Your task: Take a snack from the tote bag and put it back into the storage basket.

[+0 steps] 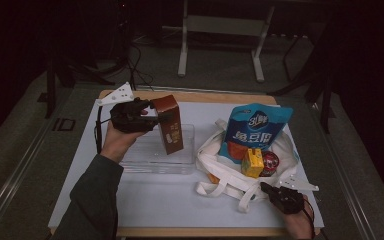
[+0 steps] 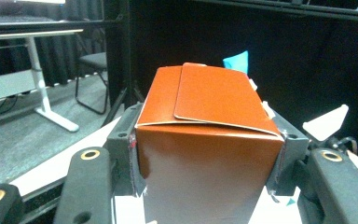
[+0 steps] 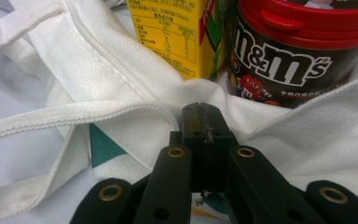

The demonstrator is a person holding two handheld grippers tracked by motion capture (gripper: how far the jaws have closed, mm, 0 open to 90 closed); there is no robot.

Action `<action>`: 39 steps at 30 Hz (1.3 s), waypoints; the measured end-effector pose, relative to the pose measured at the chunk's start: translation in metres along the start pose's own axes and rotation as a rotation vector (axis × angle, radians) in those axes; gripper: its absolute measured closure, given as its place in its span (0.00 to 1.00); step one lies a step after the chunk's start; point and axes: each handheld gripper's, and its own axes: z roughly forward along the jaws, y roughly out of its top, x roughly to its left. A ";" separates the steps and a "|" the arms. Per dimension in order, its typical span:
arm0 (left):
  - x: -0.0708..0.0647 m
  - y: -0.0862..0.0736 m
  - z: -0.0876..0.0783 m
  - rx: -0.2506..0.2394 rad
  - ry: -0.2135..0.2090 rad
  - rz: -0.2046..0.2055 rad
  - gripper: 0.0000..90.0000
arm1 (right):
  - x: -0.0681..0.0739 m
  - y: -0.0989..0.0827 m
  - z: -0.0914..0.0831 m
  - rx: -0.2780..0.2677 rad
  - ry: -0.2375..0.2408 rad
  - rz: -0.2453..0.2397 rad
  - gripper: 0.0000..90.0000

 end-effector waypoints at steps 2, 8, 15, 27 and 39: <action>0.003 -0.001 -0.002 0.006 0.008 0.000 0.47 | 0.000 0.000 0.000 0.000 0.000 0.000 1.00; 0.012 -0.006 -0.011 0.024 0.033 0.002 0.47 | 0.000 0.000 0.000 0.000 0.000 0.000 1.00; 0.017 -0.008 -0.021 0.044 0.042 0.009 0.47 | 0.000 0.000 0.000 0.000 0.000 0.000 1.00; 0.027 -0.017 -0.041 0.101 0.044 0.017 0.47 | 0.000 0.000 0.000 0.000 0.000 0.002 1.00; 0.036 -0.033 -0.052 0.201 0.083 0.021 0.47 | 0.000 0.000 0.000 -0.001 0.000 0.002 1.00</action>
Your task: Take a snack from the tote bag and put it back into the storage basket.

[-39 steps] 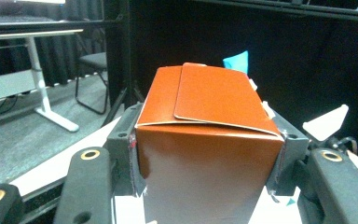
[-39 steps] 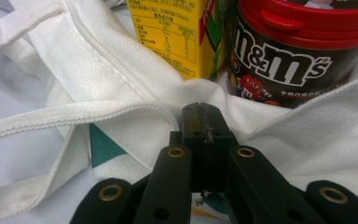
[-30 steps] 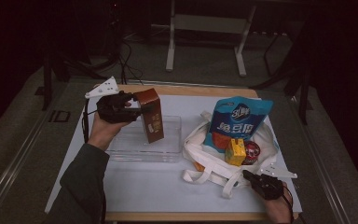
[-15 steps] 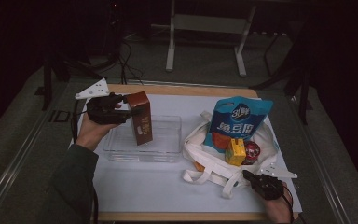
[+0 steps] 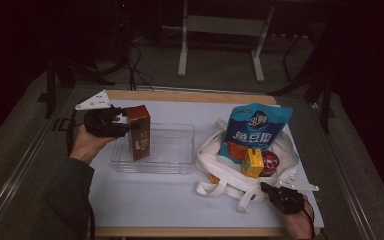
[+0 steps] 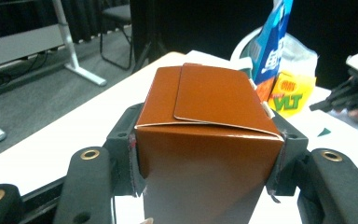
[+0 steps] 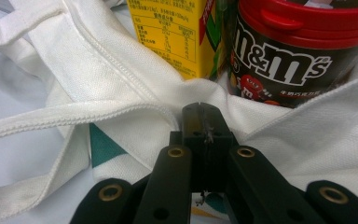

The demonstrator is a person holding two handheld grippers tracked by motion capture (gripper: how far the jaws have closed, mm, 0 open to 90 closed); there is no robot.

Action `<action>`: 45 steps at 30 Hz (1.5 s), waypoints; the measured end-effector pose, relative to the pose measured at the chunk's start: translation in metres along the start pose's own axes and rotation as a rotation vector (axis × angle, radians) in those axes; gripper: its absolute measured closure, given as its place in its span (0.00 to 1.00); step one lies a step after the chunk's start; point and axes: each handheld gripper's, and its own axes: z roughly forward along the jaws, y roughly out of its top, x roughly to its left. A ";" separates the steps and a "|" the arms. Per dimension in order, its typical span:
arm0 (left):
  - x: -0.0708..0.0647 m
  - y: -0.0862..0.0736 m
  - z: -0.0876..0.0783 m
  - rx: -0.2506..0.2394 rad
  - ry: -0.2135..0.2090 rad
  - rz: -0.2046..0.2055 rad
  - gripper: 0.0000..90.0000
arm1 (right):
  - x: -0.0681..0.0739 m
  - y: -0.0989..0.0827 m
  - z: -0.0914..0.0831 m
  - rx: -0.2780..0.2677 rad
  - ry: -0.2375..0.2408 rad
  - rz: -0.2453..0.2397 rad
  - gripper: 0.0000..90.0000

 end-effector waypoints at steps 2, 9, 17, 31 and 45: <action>-0.001 -0.001 0.001 0.021 0.000 0.011 0.47 | 0.000 0.000 0.000 0.000 -0.001 -0.001 1.00; -0.004 -0.004 0.004 0.083 -0.011 0.039 0.47 | 0.000 0.000 0.000 0.000 0.000 -0.001 1.00; -0.006 -0.009 0.014 0.136 -0.037 0.059 0.47 | 0.000 0.000 0.000 0.000 0.000 -0.001 1.00; -0.015 -0.008 0.049 0.177 -0.116 0.041 0.43 | 0.000 0.000 0.000 -0.001 -0.002 -0.003 1.00; -0.028 -0.004 0.085 0.193 -0.152 0.045 0.40 | 0.000 0.000 0.000 -0.001 0.000 -0.003 1.00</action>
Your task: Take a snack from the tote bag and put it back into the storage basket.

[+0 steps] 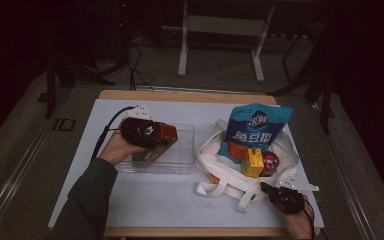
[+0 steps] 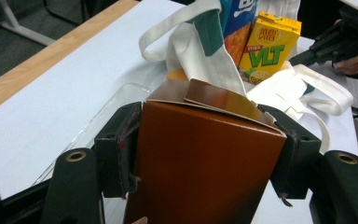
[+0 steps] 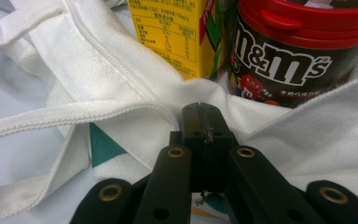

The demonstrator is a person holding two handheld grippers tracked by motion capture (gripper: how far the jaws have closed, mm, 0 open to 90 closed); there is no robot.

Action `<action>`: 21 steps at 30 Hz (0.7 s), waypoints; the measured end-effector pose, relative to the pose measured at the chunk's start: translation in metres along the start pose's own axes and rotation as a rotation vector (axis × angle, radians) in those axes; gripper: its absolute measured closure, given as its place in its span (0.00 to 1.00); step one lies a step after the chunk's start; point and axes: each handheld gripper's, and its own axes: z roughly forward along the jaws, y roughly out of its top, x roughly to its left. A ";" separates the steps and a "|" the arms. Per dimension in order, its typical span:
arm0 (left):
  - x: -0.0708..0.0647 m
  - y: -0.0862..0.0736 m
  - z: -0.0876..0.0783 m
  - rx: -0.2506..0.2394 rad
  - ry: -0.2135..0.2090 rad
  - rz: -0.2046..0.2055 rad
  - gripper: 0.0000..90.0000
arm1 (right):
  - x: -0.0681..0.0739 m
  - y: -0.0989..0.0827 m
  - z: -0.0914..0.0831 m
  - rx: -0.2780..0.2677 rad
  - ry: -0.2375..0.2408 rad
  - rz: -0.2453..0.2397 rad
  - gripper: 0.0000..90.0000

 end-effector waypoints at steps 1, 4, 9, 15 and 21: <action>-0.001 0.001 0.002 0.004 -0.004 0.004 0.40 | 0.000 0.000 0.000 0.000 0.000 0.000 1.00; -0.003 0.002 0.010 0.017 -0.013 0.015 0.39 | 0.000 0.000 0.000 0.000 0.001 0.000 1.00; -0.005 0.003 0.020 0.036 -0.028 0.014 0.38 | 0.000 0.000 0.000 0.000 0.001 0.000 1.00; -0.008 0.003 0.031 0.077 -0.041 0.020 0.37 | 0.000 0.000 0.000 -0.001 0.001 0.000 1.00; -0.013 0.001 0.040 0.132 -0.040 0.031 0.37 | 0.000 0.000 0.000 0.000 0.002 0.000 1.00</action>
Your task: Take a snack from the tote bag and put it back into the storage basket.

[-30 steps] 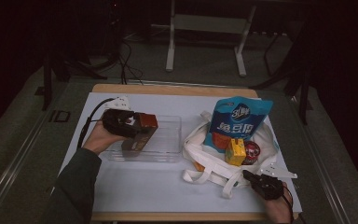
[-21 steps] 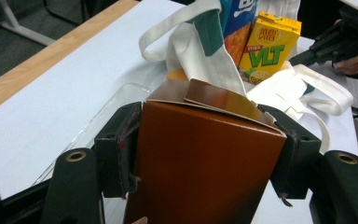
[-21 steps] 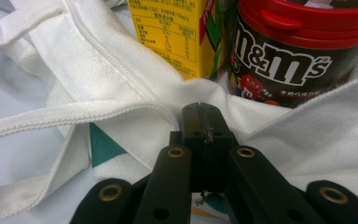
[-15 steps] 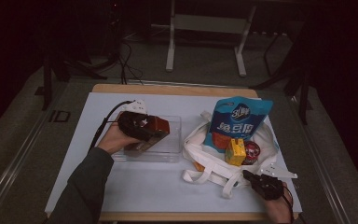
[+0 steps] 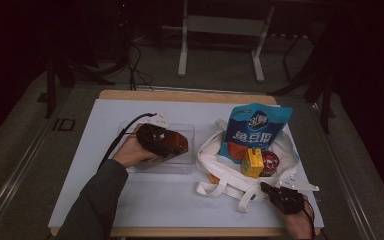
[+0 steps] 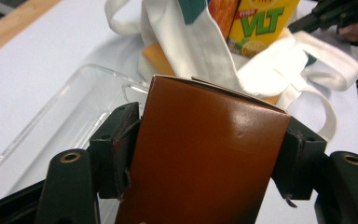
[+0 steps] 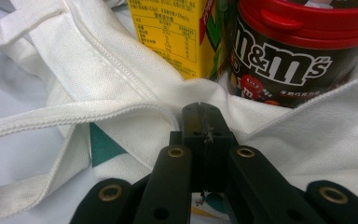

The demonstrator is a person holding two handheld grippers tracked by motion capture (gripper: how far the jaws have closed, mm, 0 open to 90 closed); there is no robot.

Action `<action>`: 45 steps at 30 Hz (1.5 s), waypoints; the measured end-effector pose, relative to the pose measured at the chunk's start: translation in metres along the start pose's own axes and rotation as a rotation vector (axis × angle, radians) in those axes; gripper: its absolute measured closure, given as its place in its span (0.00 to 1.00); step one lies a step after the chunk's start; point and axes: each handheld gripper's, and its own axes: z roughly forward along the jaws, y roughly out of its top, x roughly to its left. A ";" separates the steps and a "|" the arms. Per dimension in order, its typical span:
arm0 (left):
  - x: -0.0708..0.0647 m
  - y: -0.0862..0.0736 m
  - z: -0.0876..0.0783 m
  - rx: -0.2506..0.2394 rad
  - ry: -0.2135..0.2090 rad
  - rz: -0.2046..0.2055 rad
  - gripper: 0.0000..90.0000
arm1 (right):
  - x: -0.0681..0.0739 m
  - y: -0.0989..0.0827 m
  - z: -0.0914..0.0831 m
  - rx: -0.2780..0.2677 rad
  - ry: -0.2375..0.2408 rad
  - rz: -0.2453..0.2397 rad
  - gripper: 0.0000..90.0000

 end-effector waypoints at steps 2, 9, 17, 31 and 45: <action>-0.002 0.000 0.003 0.015 -0.003 0.008 0.36 | 0.000 0.000 0.000 0.000 0.000 0.000 1.00; -0.009 0.001 0.017 0.073 -0.005 0.035 0.35 | 0.000 0.000 0.000 -0.001 0.000 0.000 1.00; -0.011 0.000 0.027 0.111 -0.009 0.026 0.33 | 0.000 0.000 0.000 -0.002 0.001 0.001 1.00; -0.018 0.004 0.035 0.103 0.005 0.027 0.29 | 0.000 0.000 0.000 -0.003 0.001 0.001 1.00; -0.028 0.009 0.024 -0.011 0.033 0.020 0.30 | 0.000 -0.001 0.000 -0.007 -0.002 0.001 1.00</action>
